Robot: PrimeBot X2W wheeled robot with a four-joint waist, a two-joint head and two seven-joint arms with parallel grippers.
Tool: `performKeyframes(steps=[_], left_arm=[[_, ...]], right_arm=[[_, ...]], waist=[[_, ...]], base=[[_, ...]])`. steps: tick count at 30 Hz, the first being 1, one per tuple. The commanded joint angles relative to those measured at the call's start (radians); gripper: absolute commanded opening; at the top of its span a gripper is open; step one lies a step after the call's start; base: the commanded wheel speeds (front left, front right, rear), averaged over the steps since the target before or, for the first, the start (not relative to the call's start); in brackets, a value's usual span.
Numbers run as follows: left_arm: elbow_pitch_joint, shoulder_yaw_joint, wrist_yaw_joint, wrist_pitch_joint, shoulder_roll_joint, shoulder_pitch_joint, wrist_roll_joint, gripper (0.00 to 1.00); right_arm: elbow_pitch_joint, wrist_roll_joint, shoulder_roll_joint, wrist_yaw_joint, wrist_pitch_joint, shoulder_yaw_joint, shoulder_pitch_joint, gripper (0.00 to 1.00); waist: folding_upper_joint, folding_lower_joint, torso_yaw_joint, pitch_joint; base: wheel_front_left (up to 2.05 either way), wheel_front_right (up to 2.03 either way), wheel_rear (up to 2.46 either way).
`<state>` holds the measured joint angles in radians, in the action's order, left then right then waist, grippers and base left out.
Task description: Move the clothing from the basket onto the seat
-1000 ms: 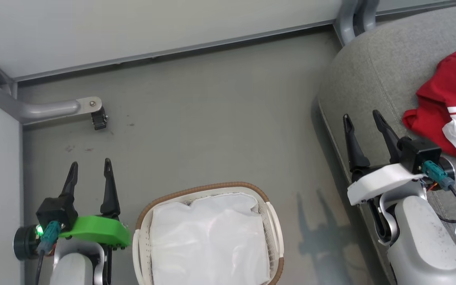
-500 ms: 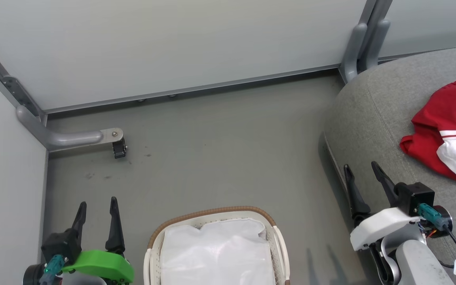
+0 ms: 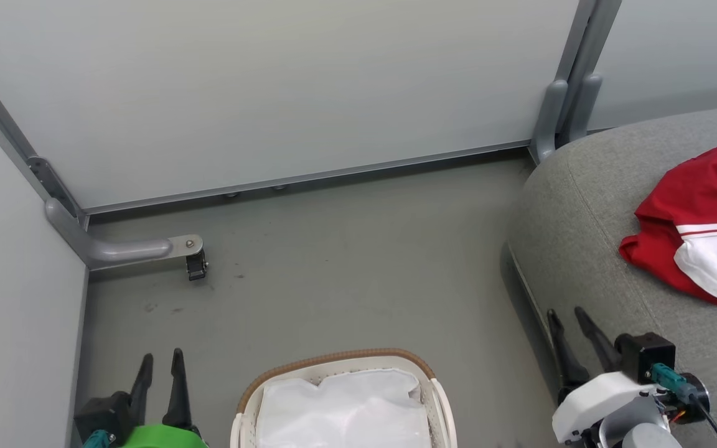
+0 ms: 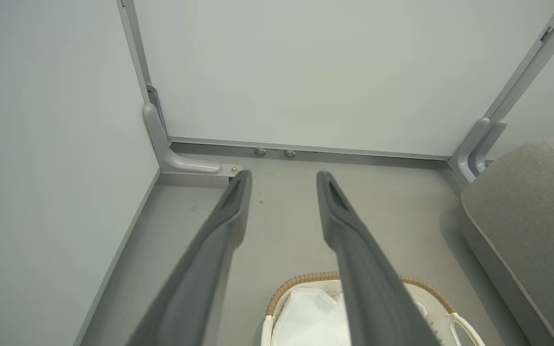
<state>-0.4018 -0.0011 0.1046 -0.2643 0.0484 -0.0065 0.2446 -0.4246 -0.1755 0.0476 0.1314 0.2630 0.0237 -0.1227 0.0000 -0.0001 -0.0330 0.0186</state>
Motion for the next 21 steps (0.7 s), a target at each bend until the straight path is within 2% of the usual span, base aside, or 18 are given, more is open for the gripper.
performKeyframes(steps=[1, 4, 21], left_arm=[[-0.009, 0.0, 0.0, 0.001, -0.001, 0.001, 0.0, 0.0], [-0.027, 0.006, 0.0, 0.01, -0.003, -0.004, 0.023, 0.0], [0.017, 0.029, 0.007, 0.091, -0.002, -0.027, 0.324, 0.0]], right_arm=[[-0.008, -0.001, -0.002, 0.0, 0.0, 0.0, 0.005, 0.0], [-0.024, -0.024, -0.006, 0.0, -0.011, -0.005, 0.011, 0.0], [0.026, -0.341, -0.004, 0.0, -0.092, -0.034, 0.013, 0.0]], waist=[[0.0, 0.0001, 0.0, 0.0], [0.0, 0.0001, 0.001, -0.001], [0.0, 0.0001, 0.005, -0.003]], base=[[0.0, 0.0, 0.0], [0.0, 0.0, 0.0], [0.0, 0.0, 0.0]])
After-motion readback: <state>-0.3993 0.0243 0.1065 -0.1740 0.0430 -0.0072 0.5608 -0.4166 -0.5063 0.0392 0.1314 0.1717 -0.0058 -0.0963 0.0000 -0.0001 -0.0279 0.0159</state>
